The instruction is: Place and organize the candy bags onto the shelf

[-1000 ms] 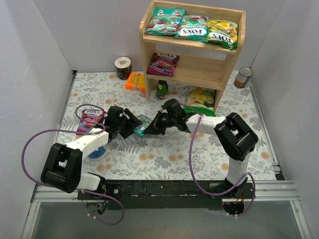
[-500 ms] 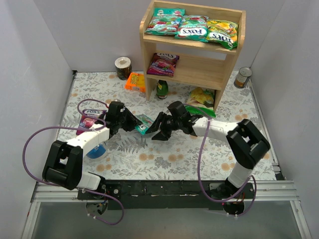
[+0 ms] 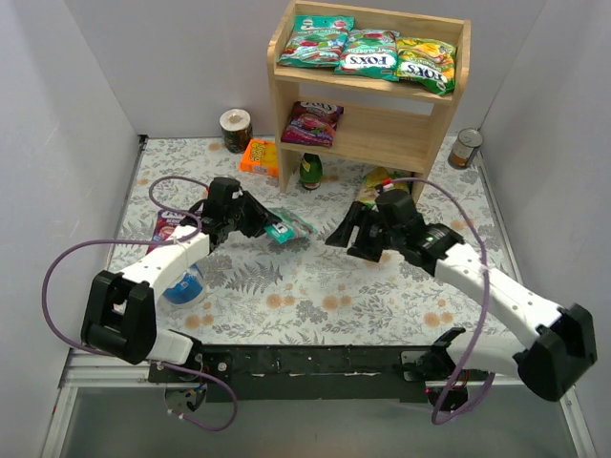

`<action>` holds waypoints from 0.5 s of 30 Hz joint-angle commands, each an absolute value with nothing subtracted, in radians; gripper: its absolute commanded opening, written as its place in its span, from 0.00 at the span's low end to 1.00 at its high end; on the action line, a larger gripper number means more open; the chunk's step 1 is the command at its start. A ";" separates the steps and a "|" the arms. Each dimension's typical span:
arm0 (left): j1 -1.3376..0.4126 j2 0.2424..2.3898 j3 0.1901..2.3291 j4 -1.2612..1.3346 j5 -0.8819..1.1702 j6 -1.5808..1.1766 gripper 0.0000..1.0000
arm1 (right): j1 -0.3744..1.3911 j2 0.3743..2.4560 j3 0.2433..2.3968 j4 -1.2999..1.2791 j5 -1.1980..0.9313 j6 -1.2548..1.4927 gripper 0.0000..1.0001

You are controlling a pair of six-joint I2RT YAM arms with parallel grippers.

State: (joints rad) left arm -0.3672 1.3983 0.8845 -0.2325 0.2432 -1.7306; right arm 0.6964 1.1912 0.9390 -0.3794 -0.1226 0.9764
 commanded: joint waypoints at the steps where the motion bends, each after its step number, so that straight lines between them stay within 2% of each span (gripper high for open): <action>1: -0.417 1.308 1.055 -0.193 0.232 -1.818 0.00 | 0.621 0.993 0.986 -0.558 0.035 0.809 0.78; 3: -0.457 1.328 1.109 -0.192 0.195 -1.845 0.00 | 0.598 0.918 1.009 -0.597 0.069 0.767 0.78; 9: -0.587 1.454 1.385 -0.175 0.062 -1.853 0.00 | 0.565 0.864 1.078 -0.707 0.109 0.735 0.79; 15: -0.664 1.675 1.664 -0.137 -0.061 -1.845 0.00 | 0.560 0.763 1.066 -0.761 0.186 0.739 0.79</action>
